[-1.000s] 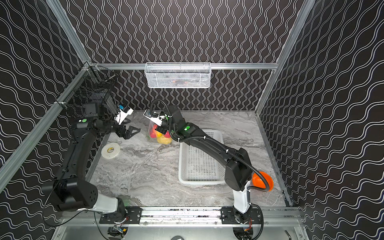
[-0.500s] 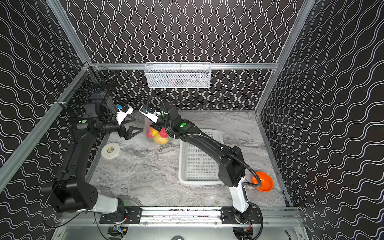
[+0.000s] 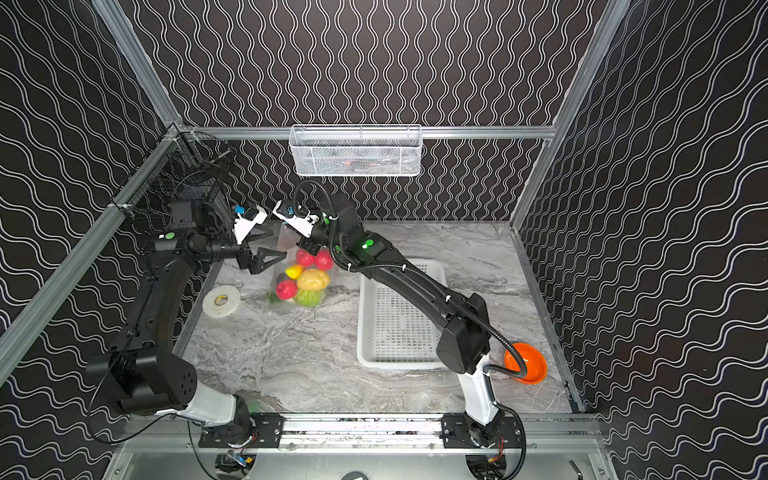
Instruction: Place the food in the zip-top bag and seal the zipper
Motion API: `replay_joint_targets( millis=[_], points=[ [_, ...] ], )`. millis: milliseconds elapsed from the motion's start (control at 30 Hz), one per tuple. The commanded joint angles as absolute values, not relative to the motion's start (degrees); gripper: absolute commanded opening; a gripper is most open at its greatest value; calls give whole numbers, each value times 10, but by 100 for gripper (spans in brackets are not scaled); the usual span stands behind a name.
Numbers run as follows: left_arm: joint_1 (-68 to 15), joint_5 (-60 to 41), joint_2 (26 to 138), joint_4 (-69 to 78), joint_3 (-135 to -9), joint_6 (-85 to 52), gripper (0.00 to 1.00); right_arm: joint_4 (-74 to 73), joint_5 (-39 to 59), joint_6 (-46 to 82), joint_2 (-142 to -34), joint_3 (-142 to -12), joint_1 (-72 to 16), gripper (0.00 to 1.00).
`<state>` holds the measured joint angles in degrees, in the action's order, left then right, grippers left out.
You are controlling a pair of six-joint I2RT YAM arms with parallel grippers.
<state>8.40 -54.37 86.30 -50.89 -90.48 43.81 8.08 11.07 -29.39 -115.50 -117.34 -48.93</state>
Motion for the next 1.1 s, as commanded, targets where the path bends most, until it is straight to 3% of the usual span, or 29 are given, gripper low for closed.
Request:
replay_joint_targets(
  millis=[0, 300, 700, 867, 1067],
  points=[
    [84, -545, 857, -513, -909, 446, 99, 62, 119, -290, -1144, -1172, -490, 0],
    [84, -573, 846, -524, -896, 437, 98, 41, 98, -272, -1127, -1104, -491, 0],
    [58, -567, 859, -480, -881, 396, 88, 27, 110, -270, -1108, -1072, -495, 0],
    [36, -537, 862, -438, -881, 359, 80, 23, 110, -267, -1102, -1063, -497, 0],
    [25, -520, 868, -410, -888, 331, 61, 24, 112, -270, -1096, -1053, -499, 0]
  ],
)
